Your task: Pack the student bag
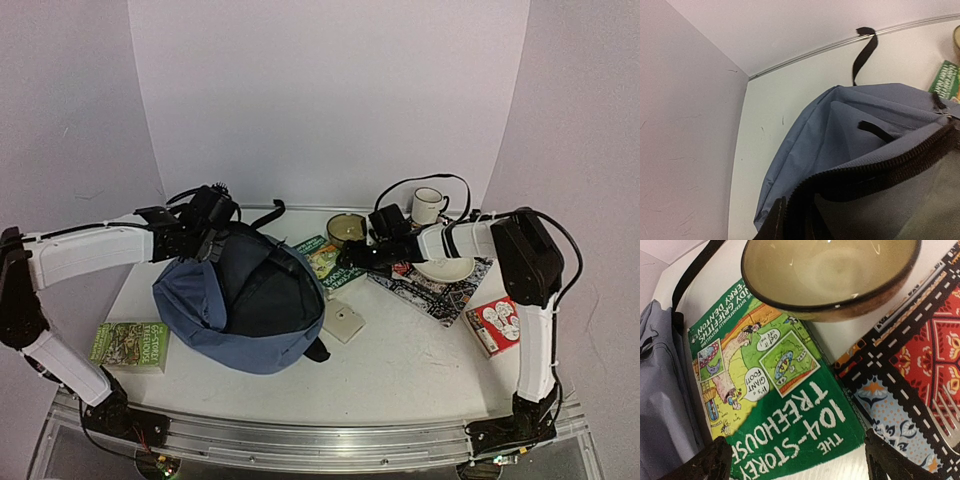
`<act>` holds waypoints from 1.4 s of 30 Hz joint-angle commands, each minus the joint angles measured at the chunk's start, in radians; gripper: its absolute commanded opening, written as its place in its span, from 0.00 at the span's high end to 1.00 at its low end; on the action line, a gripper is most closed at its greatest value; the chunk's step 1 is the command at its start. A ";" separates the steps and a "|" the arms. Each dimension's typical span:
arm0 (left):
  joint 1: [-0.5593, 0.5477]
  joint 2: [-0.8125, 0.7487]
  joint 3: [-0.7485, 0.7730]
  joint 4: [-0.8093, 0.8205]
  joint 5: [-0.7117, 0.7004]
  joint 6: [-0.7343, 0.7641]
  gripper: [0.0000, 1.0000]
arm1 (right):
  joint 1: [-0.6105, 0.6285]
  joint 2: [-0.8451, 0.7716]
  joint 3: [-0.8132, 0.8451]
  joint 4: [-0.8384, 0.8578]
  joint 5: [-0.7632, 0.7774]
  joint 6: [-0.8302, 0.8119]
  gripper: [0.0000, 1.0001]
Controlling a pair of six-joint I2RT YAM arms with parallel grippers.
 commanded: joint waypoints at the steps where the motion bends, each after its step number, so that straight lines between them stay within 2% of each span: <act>1: 0.071 0.127 0.065 0.040 -0.134 0.003 0.84 | -0.005 0.068 0.098 -0.040 0.019 -0.058 0.07; 7: 0.144 0.256 0.086 0.034 -0.205 -0.052 0.68 | -0.014 0.113 0.130 -0.067 0.041 -0.091 0.02; 12: 0.197 0.320 0.114 -0.038 -0.267 -0.149 0.40 | -0.015 0.168 0.158 -0.085 -0.036 -0.115 0.02; 15: 0.203 0.314 0.135 -0.093 -0.265 -0.220 0.30 | -0.014 0.168 0.144 -0.086 -0.109 -0.120 0.07; 22: 0.201 0.197 0.147 -0.131 -0.142 -0.279 0.13 | -0.013 0.100 0.066 -0.040 -0.241 -0.100 0.18; 30: 0.201 0.038 0.196 -0.172 -0.033 -0.299 0.09 | -0.010 0.061 -0.014 0.043 -0.327 -0.042 0.30; 36: 0.187 -0.024 0.228 -0.161 0.322 -0.368 0.17 | -0.009 0.057 -0.063 0.110 -0.352 0.024 0.34; 39: 0.130 0.002 0.240 -0.137 0.438 -0.396 0.22 | -0.009 0.056 -0.079 0.127 -0.344 0.047 0.34; 42: 0.035 0.049 0.272 -0.123 0.452 -0.414 0.24 | -0.009 0.052 -0.100 0.142 -0.335 0.063 0.34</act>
